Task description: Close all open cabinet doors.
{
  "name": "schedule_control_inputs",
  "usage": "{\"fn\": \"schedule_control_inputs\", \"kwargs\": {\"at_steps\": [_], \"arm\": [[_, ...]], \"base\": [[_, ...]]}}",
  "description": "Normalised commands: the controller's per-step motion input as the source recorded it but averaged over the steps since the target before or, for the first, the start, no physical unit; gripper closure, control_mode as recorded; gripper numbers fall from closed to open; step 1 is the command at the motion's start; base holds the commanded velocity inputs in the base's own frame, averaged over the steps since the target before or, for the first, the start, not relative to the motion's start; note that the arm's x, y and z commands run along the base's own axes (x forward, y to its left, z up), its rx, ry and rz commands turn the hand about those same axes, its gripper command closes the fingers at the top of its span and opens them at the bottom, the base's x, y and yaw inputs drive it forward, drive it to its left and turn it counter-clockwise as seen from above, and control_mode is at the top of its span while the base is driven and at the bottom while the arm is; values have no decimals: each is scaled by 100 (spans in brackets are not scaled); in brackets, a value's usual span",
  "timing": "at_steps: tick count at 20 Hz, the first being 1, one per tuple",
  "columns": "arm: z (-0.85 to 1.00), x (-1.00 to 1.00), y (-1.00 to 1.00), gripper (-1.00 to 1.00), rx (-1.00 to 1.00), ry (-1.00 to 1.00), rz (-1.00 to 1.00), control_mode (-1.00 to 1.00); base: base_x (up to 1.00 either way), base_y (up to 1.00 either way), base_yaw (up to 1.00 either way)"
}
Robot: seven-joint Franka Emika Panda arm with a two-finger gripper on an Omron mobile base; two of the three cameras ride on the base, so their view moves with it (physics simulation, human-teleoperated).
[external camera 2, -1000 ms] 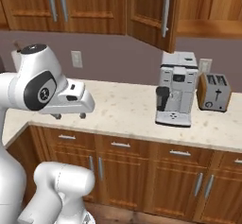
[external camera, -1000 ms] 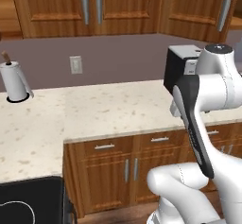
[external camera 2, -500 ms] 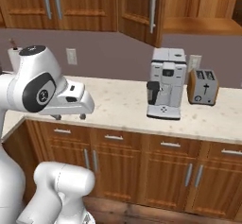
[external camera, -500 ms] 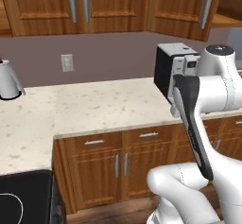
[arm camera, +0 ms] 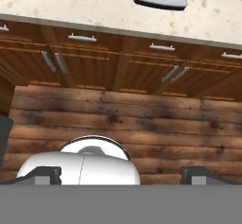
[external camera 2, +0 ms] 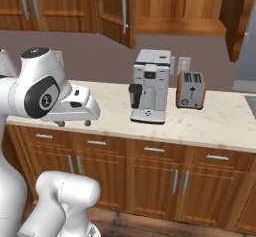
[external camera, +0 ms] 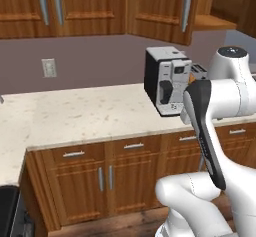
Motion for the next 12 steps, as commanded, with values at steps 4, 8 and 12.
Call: {"fn": "schedule_control_inputs", "kwargs": {"at_steps": [4,8,12], "arm": [[0,0,0,-100,0,0,0,100],[0,0,0,-100,0,0,0,100],[0,0,0,-100,0,0,0,100]], "base": [[22,-61,-5],[32,-62,-8],[47,-47,-3]]}}
